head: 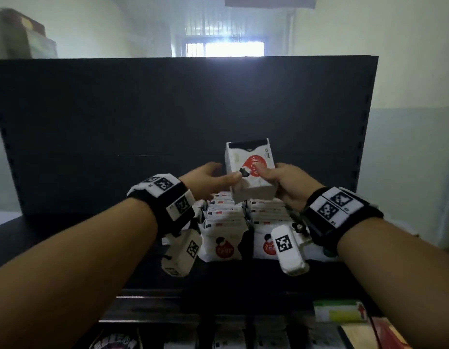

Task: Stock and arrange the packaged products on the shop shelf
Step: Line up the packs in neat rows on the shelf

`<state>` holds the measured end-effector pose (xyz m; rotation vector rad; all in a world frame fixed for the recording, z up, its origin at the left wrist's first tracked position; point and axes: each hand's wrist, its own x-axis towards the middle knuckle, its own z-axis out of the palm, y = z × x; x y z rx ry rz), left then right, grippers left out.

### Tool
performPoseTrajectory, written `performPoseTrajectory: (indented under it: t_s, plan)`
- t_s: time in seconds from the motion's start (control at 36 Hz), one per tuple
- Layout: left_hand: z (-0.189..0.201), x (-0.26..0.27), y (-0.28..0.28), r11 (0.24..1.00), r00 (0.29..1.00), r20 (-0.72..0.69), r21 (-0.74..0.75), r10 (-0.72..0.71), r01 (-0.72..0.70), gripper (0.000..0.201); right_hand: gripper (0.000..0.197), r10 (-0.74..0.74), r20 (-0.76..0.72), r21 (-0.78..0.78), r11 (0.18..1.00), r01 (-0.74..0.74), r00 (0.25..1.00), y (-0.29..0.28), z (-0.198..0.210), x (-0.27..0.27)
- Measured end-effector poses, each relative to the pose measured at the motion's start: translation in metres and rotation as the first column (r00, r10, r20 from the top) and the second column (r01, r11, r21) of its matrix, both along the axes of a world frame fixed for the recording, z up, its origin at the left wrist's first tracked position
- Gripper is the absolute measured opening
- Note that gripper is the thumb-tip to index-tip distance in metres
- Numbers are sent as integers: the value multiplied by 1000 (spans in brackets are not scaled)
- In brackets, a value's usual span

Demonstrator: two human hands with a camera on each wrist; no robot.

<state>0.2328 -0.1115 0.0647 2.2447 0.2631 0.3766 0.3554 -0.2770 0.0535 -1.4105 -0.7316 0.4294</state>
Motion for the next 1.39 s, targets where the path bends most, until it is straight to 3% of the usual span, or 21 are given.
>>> performPoseTrajectory:
  t_s: [0.11,0.19,0.25,0.31,0.39,0.44,0.5,0.56,0.67,0.72,0.89,1.06,1.19,1.31,1.39]
  plan:
    - [4,-14,6,967,990,139,-253,30,7,94,72,84,56,-22,996,-83,995,18,-2,-18]
    - [7,-32,24,962,988,148,-274,43,-1,77,50,142,300,-220,973,-77,943,27,-5,-25]
    - [9,-45,37,992,993,102,-111,66,-55,63,39,153,469,-338,941,17,870,31,-10,-27]
    - [9,-56,49,980,990,25,143,137,-139,62,43,132,605,-413,895,168,785,37,-16,-26]
    - [6,-70,61,864,964,-113,478,240,-159,70,58,243,656,-571,779,260,714,44,-25,-27]
    - [-3,-74,65,782,940,-198,615,278,-102,71,63,347,634,-667,698,261,691,48,-32,-29]
    - [-16,-73,68,714,911,-283,700,299,-17,72,63,431,645,-717,627,305,630,53,-40,-31]
    - [-28,-70,74,695,890,-328,719,316,18,71,60,482,688,-717,568,404,542,59,-47,-34]
    - [-41,-60,79,641,833,-413,762,367,96,84,53,514,733,-679,514,524,445,67,-52,-35]
    - [-46,-54,82,625,834,-416,773,364,113,80,44,526,741,-668,509,543,418,68,-52,-32]
    - [-58,-44,91,594,848,-404,793,345,136,76,39,501,758,-651,545,529,417,69,-55,-30]
    - [-58,-39,93,554,863,-378,820,337,143,69,39,534,733,-677,521,520,421,73,-52,-30]
    - [-67,-36,91,528,884,-304,845,355,78,46,39,527,745,-663,520,539,409,74,-54,-34]
    - [-75,-35,90,548,891,-273,836,364,33,43,39,513,751,-658,525,539,417,73,-55,-36]
    - [-78,-37,92,595,892,-263,803,367,-8,55,41,493,751,-660,531,532,439,72,-55,-38]
